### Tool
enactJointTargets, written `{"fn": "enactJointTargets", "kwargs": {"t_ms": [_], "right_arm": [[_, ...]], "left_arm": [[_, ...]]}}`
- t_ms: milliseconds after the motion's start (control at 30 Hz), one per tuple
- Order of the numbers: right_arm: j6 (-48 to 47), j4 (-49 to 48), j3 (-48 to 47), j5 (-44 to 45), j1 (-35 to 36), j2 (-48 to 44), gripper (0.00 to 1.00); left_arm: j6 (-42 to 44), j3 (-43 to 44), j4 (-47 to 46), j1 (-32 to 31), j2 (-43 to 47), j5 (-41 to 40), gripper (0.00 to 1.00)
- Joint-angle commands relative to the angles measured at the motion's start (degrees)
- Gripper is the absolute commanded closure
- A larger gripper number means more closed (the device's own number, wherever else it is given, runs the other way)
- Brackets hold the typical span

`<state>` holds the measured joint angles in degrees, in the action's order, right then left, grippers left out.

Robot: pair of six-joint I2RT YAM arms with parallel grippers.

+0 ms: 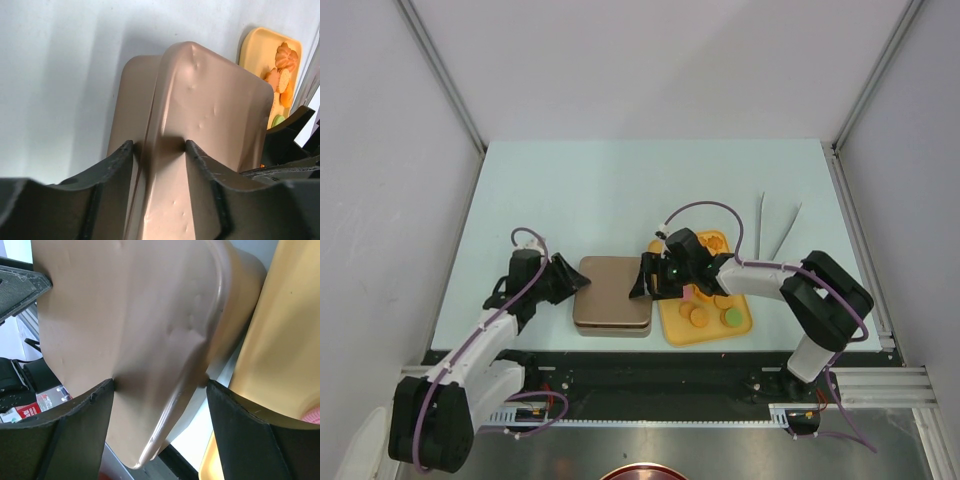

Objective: Pack the cookies

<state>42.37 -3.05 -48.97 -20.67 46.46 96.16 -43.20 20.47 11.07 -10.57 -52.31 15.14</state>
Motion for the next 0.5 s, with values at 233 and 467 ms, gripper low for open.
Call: {"fn": "enactJointTargets", "kwargs": {"t_ms": [233, 467], "right_arm": [[-2.56, 2.26, 0.28, 3.61, 5.75, 0.78, 0.22], [-2.20, 2.00, 0.89, 4.41, 6.37, 0.87, 0.30]], "left_arm": [[-3.29, -2.89, 2.02, -3.67, 0.11, 4.55, 0.31], [-4.96, -5.17, 0.97, -4.37, 1.86, 4.03, 0.38]]}}
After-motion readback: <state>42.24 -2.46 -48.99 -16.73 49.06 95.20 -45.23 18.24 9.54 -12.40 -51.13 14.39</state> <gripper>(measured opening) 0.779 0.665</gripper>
